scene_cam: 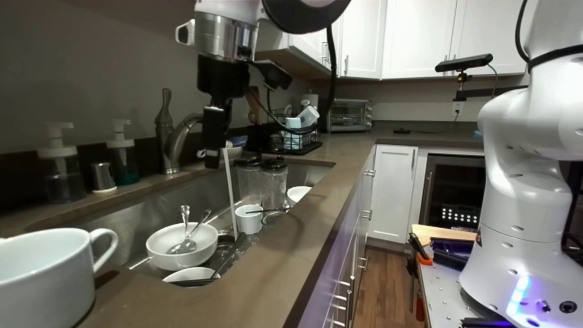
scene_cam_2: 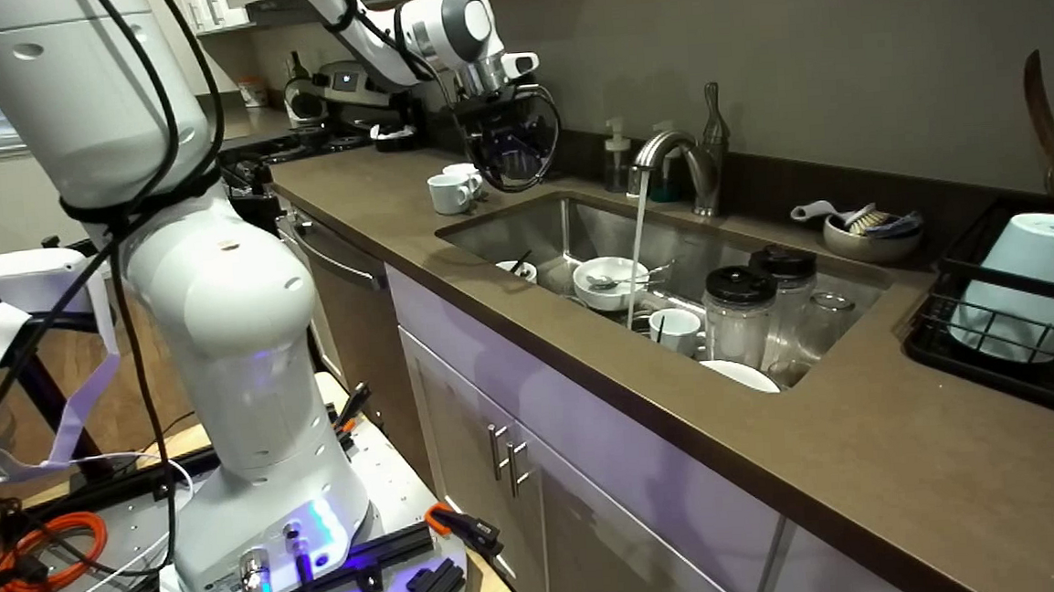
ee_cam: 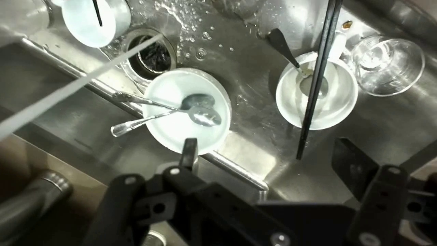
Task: Pick up the white mug then pour some water into it and put it to the right side of the sink.
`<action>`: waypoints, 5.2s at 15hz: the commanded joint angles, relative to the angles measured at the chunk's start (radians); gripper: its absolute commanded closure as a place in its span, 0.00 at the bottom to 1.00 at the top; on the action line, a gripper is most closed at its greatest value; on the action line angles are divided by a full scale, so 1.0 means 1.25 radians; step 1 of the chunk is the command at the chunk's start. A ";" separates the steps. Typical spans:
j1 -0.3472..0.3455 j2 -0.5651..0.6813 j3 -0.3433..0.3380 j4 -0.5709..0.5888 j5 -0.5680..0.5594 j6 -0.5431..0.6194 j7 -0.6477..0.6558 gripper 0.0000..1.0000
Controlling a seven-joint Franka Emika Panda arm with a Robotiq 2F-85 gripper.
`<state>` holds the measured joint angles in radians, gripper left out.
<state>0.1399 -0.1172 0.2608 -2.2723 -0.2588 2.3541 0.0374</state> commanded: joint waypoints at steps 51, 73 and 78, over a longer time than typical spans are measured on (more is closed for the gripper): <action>0.136 0.460 0.062 0.527 0.101 -0.297 -0.833 0.28; 0.148 0.461 0.073 0.511 0.097 -0.302 -0.817 0.63; 0.150 0.455 0.073 0.506 0.094 -0.299 -0.814 0.92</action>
<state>0.3202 0.4685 0.3527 -1.6375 -0.1440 1.9978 -0.9772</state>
